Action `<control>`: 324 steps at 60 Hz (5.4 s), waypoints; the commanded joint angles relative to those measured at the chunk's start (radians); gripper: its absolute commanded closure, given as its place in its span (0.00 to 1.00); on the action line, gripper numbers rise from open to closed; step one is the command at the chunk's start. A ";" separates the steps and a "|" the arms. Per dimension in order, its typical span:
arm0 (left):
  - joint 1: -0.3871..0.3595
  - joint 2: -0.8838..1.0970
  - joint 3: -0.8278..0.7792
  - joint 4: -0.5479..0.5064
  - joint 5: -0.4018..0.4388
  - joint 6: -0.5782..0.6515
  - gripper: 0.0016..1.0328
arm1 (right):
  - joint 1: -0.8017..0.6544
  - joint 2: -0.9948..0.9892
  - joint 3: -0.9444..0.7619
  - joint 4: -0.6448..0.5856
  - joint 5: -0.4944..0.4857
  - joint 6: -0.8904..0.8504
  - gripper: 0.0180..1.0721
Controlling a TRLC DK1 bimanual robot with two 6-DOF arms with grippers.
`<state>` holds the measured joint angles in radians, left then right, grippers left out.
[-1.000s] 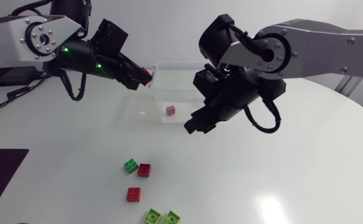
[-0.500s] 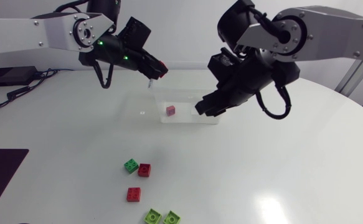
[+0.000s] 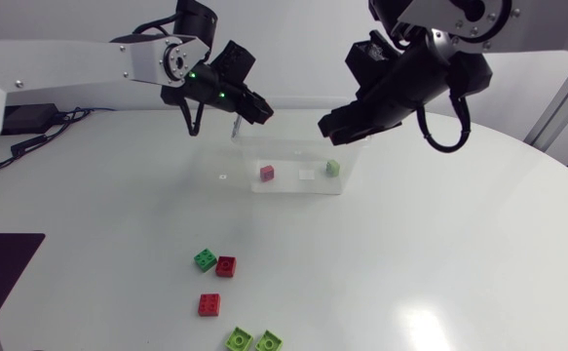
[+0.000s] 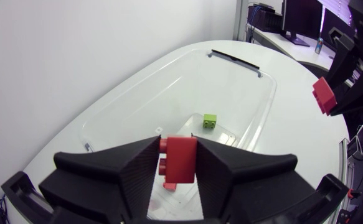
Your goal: Place the duplo bricks in the container
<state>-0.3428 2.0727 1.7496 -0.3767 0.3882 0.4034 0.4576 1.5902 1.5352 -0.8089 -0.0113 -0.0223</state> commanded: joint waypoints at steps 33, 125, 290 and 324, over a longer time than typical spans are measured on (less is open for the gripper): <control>0.037 -0.195 -0.079 0.033 -0.022 -0.012 0.05 | -0.068 0.287 0.278 0.040 -0.013 -0.039 0.74; 0.142 -0.566 -1.000 -0.001 -0.029 0.328 0.07 | 0.194 0.025 -0.064 0.096 -0.015 -0.179 0.10; 0.488 -0.866 -0.993 -0.159 0.172 0.509 0.70 | 0.444 0.642 0.158 0.019 -0.185 -0.412 0.17; 0.525 -0.907 -0.912 -0.234 0.210 0.514 0.70 | 0.460 0.633 0.121 0.076 -0.153 -0.378 0.78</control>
<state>0.1761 1.1782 0.7982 -0.5995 0.5808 0.8978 0.9054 2.2219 1.6863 -0.7460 -0.1787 -0.4114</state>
